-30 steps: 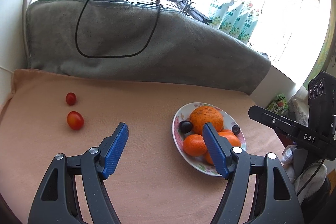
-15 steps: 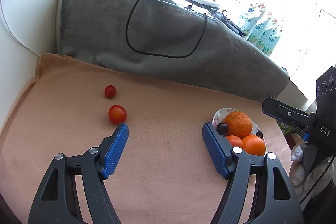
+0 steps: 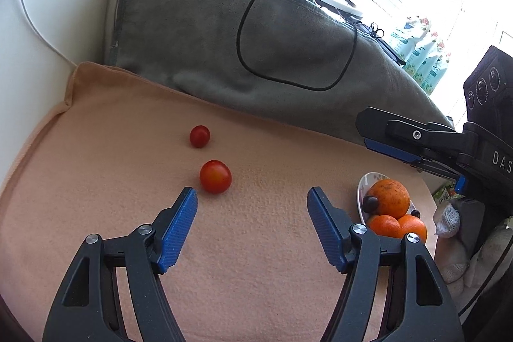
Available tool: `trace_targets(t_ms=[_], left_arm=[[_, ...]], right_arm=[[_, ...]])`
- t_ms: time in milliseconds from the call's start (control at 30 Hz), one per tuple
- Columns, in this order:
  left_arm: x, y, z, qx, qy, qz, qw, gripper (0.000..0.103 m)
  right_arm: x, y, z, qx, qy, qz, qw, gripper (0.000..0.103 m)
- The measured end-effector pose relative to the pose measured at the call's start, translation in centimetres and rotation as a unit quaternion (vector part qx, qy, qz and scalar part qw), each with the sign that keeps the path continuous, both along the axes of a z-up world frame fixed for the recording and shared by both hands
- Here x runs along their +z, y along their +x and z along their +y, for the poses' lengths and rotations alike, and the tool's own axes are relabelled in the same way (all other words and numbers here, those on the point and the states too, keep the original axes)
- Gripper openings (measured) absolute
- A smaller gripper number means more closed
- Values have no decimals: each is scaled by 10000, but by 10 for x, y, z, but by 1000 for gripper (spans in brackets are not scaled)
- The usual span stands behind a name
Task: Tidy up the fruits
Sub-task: 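Move both open tools from the plate toward the two cherry tomatoes, then close the left tool on a cherry tomato while the right tool grasps the other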
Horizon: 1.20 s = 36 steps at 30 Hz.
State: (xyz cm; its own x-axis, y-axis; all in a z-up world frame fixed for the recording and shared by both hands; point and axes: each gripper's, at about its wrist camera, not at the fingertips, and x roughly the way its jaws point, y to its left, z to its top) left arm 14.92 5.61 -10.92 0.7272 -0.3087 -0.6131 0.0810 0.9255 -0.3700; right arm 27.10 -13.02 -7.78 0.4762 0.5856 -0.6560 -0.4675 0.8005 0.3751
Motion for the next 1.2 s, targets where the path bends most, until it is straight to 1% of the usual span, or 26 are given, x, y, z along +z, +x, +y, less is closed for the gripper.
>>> trace_targets(t_ms=[100,133,233,267,333,433,500,567,733,800,867,1200], left_arm=[[-6,6,3,-17,-55,76,10000,64],[-7,8,4,-17,-73,103,9999,63],[-13,15,10,32,-139,180,9997,61],[-15,18,12,49,-177,214,9996,60],[-19,23,15,58,-255,273,9993,56],[-25,28,16,38,-298,344,9990,53],[-28,31,17,44,-310,382,9988,52],[-32,35,17,52,-316,418,9986,52],[-38,41,18,41,-343,471,9983,44],[-40,42,20,47,-374,482,9981,44],[-43,43,22,84,-414,498,9979,44],[-52,51,21,134,-425,600,9972,44]], right_arm=[[-8,14,19,145,9,186,9997,69],[-11,20,25,194,20,274,9994,69],[-23,38,38,272,95,606,9977,51],[-27,44,41,256,130,702,9971,50],[-34,57,47,223,178,854,9959,50],[-45,72,57,227,181,998,9946,47],[-53,80,63,209,139,1067,9940,45],[-60,87,68,231,161,1166,9928,41],[-70,98,83,294,67,1203,9923,41],[-75,101,88,295,25,1227,9920,40],[-79,105,92,309,-2,1274,9914,36],[-96,115,104,336,-132,1431,9890,34]])
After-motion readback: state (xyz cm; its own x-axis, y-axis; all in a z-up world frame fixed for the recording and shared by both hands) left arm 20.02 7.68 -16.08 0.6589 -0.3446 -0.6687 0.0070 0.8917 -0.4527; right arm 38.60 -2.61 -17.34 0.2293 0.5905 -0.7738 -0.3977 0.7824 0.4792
